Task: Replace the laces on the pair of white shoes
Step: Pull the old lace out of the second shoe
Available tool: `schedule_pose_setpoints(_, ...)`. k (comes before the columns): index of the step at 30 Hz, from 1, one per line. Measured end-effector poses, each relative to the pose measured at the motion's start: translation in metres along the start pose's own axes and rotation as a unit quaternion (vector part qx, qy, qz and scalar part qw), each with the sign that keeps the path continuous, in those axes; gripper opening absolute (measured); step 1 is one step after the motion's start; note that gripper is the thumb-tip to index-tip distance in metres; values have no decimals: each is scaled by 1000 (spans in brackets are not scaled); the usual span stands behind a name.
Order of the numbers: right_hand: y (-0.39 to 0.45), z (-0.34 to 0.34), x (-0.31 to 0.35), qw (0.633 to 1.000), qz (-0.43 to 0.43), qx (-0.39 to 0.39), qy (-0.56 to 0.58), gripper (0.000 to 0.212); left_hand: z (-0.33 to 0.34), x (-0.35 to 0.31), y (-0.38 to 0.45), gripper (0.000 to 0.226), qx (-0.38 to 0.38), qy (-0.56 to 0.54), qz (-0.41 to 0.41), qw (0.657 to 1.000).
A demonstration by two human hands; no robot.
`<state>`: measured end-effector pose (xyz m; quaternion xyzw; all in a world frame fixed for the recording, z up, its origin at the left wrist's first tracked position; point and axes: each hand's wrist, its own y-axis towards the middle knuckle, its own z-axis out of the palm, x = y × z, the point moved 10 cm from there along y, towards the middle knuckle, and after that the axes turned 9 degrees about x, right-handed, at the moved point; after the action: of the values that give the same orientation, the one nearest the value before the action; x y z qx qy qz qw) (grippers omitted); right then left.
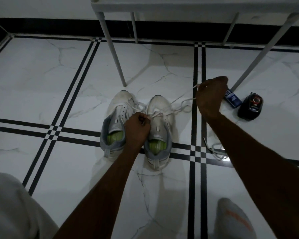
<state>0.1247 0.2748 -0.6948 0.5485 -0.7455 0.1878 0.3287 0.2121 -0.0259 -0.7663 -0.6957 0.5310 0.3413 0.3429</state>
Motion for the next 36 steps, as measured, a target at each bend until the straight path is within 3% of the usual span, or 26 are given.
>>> schedule_pose_setpoints(2,-5,9,17,997,-49,17,-61,39,1,-2,0,8,-1,2,-1,1000)
schedule_pose_setpoints(4,-31,67,39,974,-122,166,-95,47,1,-2,1,10,1,12,-10,1000)
schedule_pose_setpoints(6,-65,119,46,934,-150,296,-135,35,2,-3,0,12,6,25,-12,1000)
schedule_pose_setpoints(12,-90,142,69,895,-271,304,-179,14,2,-3,-1,12,9,38,-17,999)
schedule_pose_setpoints(14,-66,137,53,922,-214,292,-136,16,0,-8,-1,9,7,38,-7,999)
schedule_pose_setpoints(16,-30,113,18,973,-89,201,-70,28,2,-21,0,10,14,47,9,999)
schedule_pose_setpoints(18,-22,87,8,987,-46,150,-23,21,9,-36,1,12,32,43,32,998)
schedule_pose_setpoints(27,-65,108,37,939,-88,331,26,8,15,-41,-8,24,24,88,37,995)
schedule_pose_setpoints(32,-78,119,38,915,-84,393,44,13,11,-35,-10,9,18,89,48,995)
schedule_pose_setpoints(34,-80,120,32,907,-67,408,84,22,7,-31,-10,10,8,94,40,995)
schedule_pose_setpoints(36,-73,118,18,900,3,400,175,24,3,-26,-9,13,5,95,27,995)
